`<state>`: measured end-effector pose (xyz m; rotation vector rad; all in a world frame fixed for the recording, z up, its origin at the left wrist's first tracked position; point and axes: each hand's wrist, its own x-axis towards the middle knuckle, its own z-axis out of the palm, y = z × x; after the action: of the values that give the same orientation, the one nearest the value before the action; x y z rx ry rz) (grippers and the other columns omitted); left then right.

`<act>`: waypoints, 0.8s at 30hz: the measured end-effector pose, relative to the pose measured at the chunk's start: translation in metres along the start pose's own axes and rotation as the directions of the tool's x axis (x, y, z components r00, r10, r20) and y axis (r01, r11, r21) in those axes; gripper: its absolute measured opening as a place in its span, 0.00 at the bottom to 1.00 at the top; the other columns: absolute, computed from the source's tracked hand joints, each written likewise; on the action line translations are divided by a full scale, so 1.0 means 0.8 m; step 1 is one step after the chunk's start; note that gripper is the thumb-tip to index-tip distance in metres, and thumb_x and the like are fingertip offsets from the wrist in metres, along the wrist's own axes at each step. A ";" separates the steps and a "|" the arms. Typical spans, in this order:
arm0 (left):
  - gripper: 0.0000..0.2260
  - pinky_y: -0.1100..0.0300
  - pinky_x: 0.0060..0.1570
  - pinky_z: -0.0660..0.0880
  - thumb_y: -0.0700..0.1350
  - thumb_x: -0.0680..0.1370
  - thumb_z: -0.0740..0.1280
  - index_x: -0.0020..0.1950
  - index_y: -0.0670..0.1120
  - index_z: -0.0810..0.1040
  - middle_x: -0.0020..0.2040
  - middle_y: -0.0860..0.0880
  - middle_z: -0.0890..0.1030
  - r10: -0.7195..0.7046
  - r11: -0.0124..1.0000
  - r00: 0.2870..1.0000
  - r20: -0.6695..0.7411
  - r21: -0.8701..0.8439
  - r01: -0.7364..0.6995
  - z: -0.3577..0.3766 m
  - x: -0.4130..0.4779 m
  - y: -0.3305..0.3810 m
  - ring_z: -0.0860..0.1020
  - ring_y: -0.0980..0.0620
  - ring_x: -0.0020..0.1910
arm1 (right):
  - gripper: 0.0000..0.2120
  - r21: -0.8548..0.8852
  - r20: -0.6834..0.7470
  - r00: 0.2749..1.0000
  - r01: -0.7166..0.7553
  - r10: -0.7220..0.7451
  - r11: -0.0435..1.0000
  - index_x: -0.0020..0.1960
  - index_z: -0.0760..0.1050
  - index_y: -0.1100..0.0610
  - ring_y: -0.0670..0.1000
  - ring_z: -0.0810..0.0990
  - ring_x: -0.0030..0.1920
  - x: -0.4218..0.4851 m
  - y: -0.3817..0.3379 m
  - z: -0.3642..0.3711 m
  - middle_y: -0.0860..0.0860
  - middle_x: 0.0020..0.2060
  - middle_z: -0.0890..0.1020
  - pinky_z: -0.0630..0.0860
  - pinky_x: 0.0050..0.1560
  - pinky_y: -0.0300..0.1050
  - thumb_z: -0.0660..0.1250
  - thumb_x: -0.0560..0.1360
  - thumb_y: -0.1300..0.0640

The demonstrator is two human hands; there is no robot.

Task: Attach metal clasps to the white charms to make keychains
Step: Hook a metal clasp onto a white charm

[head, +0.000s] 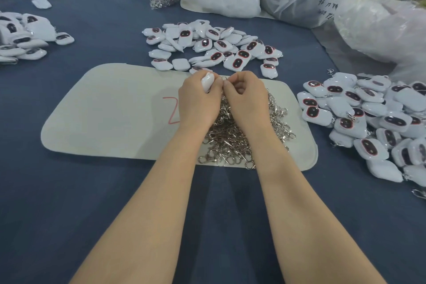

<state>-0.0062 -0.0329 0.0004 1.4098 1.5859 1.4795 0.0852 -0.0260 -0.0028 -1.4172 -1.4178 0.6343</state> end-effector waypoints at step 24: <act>0.11 0.61 0.37 0.70 0.42 0.76 0.67 0.35 0.53 0.74 0.34 0.53 0.77 -0.132 0.985 0.990 0.056 -0.101 0.137 -0.002 -0.001 0.003 0.73 0.54 0.35 | 0.04 0.011 0.047 0.999 0.023 -0.024 1.000 0.45 0.71 0.54 0.38 0.73 0.35 -0.001 0.002 -0.002 0.42 0.36 0.75 0.69 0.37 0.27 0.65 0.77 0.59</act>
<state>-0.0068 -0.0345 0.0026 1.2467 1.5198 1.4165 0.0870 -0.0268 -0.0043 -1.3835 -1.4642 0.6636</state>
